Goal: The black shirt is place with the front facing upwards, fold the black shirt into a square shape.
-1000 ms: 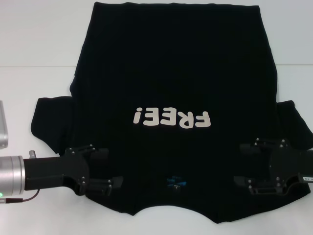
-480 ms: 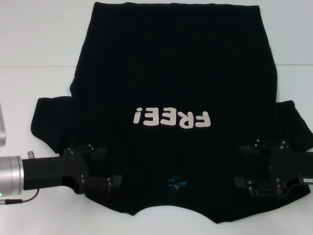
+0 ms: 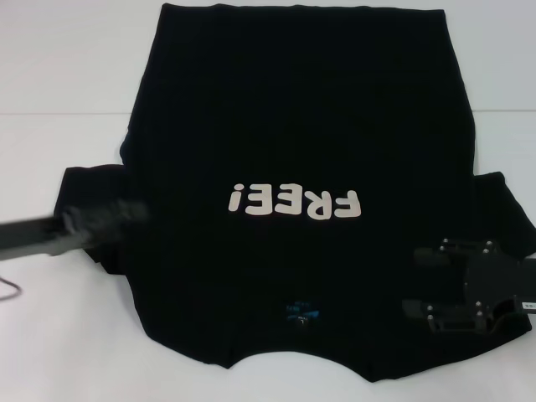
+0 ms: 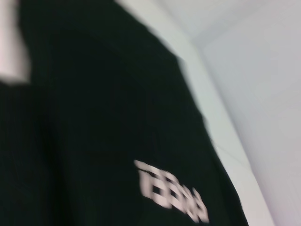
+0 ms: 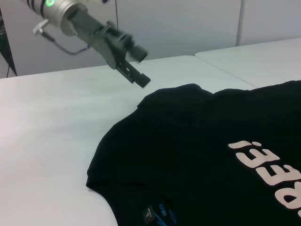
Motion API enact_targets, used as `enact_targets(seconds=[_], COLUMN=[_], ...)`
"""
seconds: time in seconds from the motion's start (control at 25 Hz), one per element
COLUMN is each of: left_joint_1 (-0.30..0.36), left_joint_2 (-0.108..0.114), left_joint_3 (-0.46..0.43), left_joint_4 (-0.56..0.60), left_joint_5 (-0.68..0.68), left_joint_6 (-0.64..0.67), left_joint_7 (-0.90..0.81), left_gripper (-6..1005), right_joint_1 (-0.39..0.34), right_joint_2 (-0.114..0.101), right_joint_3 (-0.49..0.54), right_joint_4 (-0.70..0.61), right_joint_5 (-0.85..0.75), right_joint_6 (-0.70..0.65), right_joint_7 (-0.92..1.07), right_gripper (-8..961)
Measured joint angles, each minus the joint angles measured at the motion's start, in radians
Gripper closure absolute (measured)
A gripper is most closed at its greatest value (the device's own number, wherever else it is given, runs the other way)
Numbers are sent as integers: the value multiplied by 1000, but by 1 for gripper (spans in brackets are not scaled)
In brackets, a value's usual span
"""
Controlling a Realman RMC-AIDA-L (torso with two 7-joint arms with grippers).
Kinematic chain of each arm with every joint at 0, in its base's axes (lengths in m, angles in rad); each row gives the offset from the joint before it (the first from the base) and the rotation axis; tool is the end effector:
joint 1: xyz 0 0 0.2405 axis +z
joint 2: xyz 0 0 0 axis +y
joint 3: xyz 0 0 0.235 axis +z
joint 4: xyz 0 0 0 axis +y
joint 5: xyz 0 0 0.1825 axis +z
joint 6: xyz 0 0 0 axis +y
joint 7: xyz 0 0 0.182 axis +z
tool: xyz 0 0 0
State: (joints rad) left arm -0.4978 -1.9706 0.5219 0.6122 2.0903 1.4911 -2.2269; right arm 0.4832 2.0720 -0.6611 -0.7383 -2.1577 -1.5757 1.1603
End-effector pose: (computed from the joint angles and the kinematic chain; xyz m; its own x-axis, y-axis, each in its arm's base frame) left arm -0.2728 0.3261 0.0253 0.0792 0.8324 0.5486 0.9666 -0.1987 0.1620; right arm 0.2467 0.2976 -0.0181 0.9317 -0.1682 -0.3220 -0.2567 -0.9320 -0.2558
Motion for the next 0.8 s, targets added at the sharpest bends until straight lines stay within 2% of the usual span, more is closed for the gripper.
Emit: enact_targets(seconds=[0.04, 0.08, 0.32, 0.52, 0.8], left_joint_1=[0, 4, 8, 6, -2], left_joint_2=[0, 35, 77, 82, 77], left_joint_3=[0, -19, -58, -54, -51], left_joint_4=[0, -26, -48, -57, -146], left_joint_5=[0, 1, 44, 61, 63], left_joint_6=[0, -32, -65, -105, -200], left_joint_7=[0, -155, -270, -334, -335], left_gripper=[68, 68, 69, 71, 72], right_joint_1=[-1, -2, -3, -1, 0], right_joint_2=[1, 2, 7, 8, 9], right_joint_3=[0, 0, 2, 2, 1], right_joint_4=[0, 0, -1, -1, -1], right_joint_5=[0, 0, 0, 0, -1], right_joint_6=[0, 0, -3, -8, -9], right_joint_7=[0, 0, 1, 1, -3], right_gripper=[128, 128, 128, 128, 129])
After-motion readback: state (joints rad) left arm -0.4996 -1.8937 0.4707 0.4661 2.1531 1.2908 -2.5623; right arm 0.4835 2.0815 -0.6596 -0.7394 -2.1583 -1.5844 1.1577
